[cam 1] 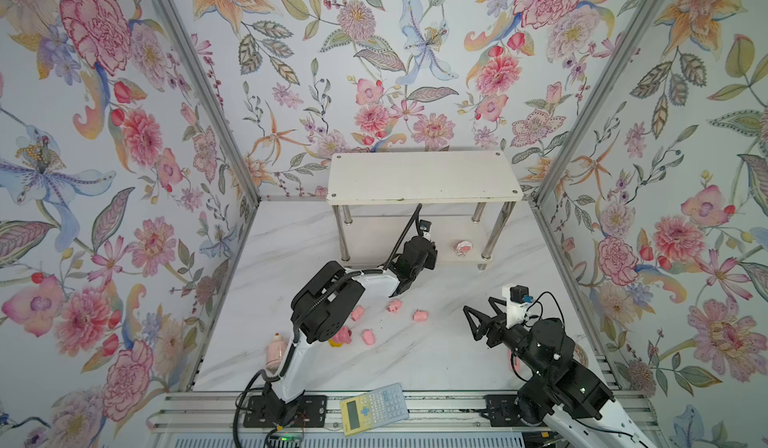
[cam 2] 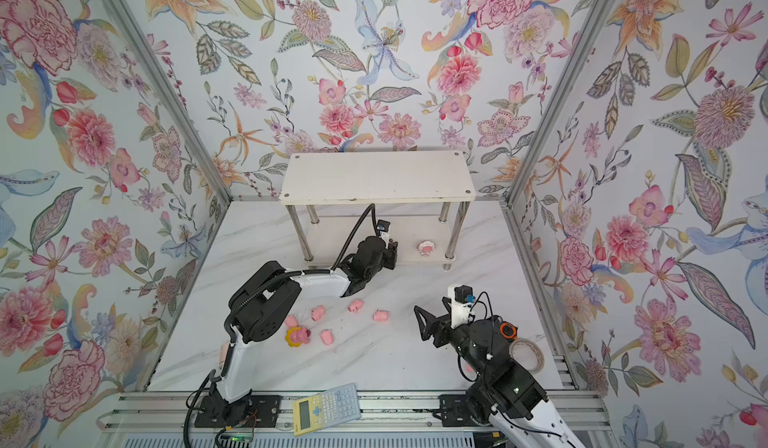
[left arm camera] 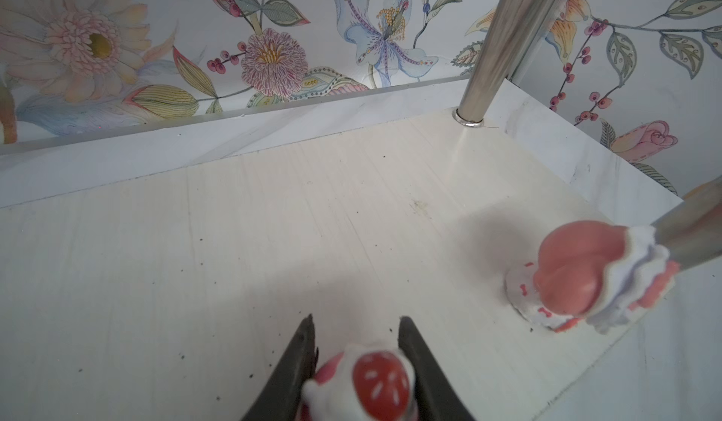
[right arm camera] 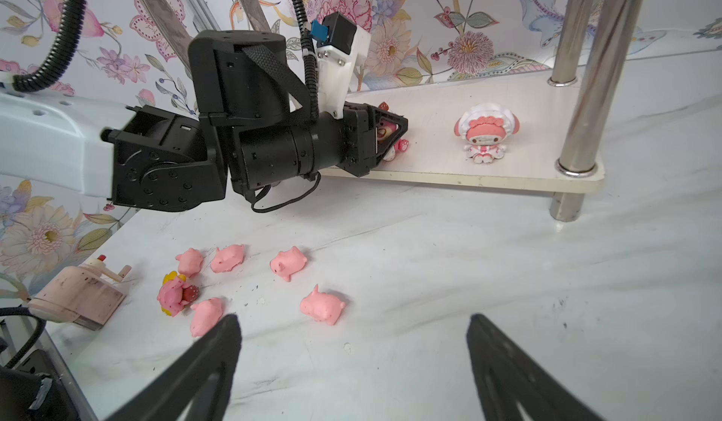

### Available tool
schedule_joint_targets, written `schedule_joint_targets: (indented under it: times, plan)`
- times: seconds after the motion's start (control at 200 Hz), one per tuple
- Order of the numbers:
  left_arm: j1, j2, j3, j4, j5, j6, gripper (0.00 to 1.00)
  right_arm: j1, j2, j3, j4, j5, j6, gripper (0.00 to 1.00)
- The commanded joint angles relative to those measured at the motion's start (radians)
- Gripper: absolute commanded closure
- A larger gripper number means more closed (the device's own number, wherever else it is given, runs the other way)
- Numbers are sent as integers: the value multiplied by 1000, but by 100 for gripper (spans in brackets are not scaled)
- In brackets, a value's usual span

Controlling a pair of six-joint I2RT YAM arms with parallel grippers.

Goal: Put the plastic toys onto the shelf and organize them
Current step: 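Carry the bear with the left gripper onto the lower shelf while right withdraws, then lower the bear beside the doll and open the left gripper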

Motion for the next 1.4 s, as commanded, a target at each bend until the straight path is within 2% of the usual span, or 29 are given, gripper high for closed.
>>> schedule_joint_targets:
  times: [0.0, 0.215, 0.41, 1.031, 1.096, 1.221, 1.391]
  plan:
    - [34, -45, -15, -24, 86, 46, 74, 6, 6, 13, -10, 22, 15, 8]
    - [48, -56, 31, -145, 149, 128, 74, 6, 10, 16, -8, 21, 27, 9]
    - [49, -53, 68, -242, 152, 175, 74, 6, 13, 16, -8, 23, 34, 9]
    - [68, -80, 25, -245, 112, 153, 73, 7, 27, 26, -14, 14, 48, 9]
    - [68, -76, 25, -245, 113, 152, 70, 6, 31, 28, -14, 14, 45, 9]
    - [69, -71, 27, -241, 115, 144, 56, 6, 31, 30, -15, 11, 43, 9]
    - [68, -70, 34, -237, 120, 139, 47, 6, 31, 30, -14, 15, 41, 9]
